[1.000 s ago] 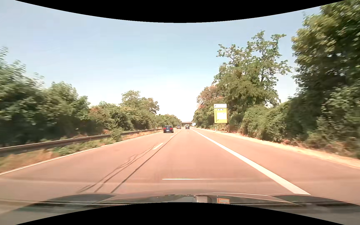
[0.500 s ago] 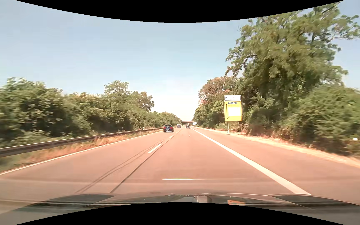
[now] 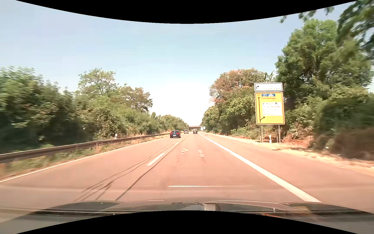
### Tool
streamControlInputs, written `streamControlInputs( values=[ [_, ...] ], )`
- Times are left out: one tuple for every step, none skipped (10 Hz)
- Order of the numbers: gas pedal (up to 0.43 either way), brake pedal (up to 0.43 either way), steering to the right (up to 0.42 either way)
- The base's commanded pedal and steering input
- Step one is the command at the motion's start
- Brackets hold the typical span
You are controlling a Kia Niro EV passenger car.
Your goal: Follow the waypoints while adhering to traffic rules and regulations
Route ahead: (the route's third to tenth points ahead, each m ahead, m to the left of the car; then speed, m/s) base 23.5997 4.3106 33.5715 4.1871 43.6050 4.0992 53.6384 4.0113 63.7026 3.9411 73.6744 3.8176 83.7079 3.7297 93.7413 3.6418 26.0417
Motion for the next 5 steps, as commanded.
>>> streamControlInputs(
  values=[
    [0.189, 0.000, -0.001],
    [0.189, 0.000, 0.000],
    [0.189, 0.000, 0.000],
    [0.189, 0.000, 0.000],
    [0.189, 0.000, 0.000]
  ],
)
